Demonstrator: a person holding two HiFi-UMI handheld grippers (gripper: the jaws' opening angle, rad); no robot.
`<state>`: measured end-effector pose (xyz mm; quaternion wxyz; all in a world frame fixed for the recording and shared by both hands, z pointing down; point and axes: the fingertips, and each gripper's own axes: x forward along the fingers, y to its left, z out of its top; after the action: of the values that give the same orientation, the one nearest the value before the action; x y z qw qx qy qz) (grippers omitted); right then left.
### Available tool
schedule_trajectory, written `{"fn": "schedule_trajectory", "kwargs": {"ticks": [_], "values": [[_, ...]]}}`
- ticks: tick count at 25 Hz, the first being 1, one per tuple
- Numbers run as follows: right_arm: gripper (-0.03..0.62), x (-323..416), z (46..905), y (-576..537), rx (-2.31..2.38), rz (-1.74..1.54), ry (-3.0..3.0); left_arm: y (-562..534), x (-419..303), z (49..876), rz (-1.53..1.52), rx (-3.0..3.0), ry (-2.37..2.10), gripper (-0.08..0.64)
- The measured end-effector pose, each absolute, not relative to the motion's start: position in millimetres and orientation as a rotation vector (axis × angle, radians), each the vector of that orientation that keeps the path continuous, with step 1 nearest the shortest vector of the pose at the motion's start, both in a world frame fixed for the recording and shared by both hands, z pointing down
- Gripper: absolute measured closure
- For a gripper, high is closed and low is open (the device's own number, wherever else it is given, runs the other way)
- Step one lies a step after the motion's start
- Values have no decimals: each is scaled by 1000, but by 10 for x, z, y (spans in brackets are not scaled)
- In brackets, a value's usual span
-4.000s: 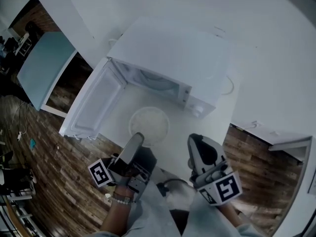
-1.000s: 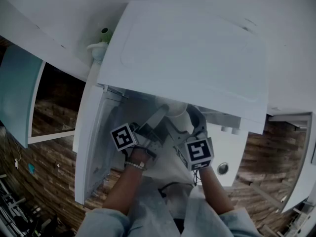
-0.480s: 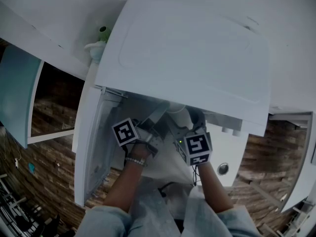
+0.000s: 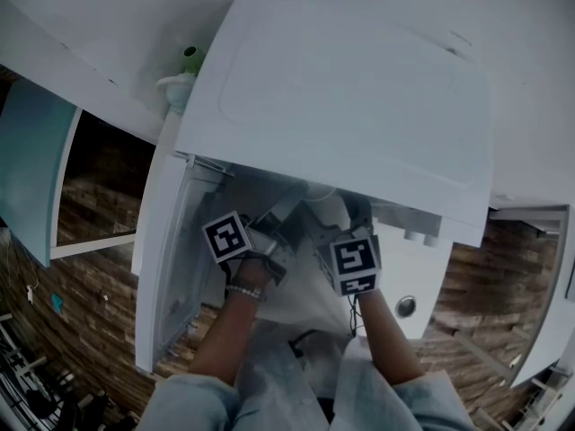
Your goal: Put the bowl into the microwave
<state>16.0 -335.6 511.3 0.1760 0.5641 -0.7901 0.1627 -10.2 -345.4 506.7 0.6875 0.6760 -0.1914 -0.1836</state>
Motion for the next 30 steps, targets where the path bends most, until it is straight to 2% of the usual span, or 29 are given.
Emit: {"fn": "schedule_trajectory", "kwargs": {"ticks": [30], "values": [[247, 247, 5204, -3804, 1596, 485, -2082, -3008, -396, 5108, -288, 1600, -513, 318]]}}
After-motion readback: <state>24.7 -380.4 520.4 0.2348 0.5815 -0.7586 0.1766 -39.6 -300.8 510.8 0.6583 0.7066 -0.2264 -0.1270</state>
